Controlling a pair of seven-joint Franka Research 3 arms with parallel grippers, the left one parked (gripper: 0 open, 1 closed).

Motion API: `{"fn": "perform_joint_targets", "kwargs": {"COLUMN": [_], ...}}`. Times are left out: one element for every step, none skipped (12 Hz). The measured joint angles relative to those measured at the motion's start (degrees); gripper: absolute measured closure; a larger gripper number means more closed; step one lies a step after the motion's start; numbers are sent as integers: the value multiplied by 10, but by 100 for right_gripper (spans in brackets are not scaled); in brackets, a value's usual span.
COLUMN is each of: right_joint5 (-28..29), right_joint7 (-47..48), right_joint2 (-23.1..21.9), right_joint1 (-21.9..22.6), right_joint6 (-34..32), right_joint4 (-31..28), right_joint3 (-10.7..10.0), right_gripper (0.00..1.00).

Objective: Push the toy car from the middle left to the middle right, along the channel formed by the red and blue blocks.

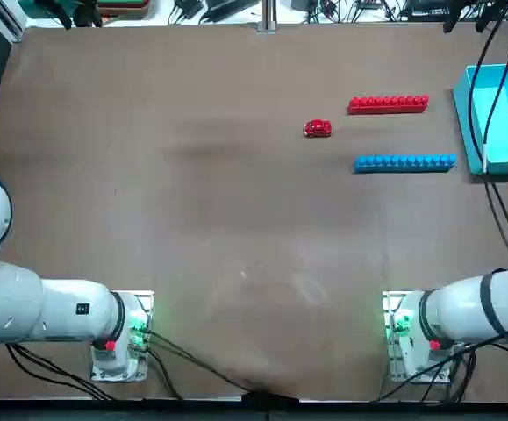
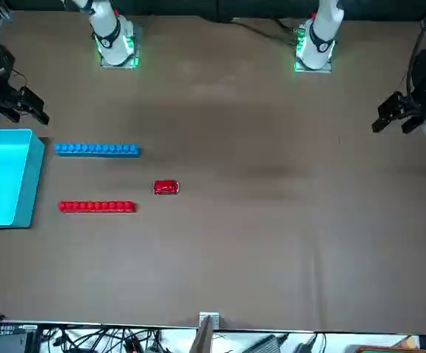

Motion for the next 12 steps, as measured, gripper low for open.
{"fn": "perform_joint_targets", "kwargs": {"right_joint5": [0,0,0,0,0,0,0,0,1,1,2,5], "right_joint7": [0,0,0,0,0,0,3,7,12,21,32,39], "right_joint2": [0,0,0,0,0,0,0,2,6,11,18,25], "right_joint1": [0,1,3,6,7,8,9,10,14,21,29,38], "right_joint6": [0,0,0,0,0,0,0,0,0,0,1,5], "right_joint4": [0,0,0,0,0,0,0,0,0,0,-1,-1], "right_joint3": [0,1,1,2,2,3,3,3,3,4,4,4], "right_gripper": [0,0,0,0,0,0,0,0,0,0,0,0]}}
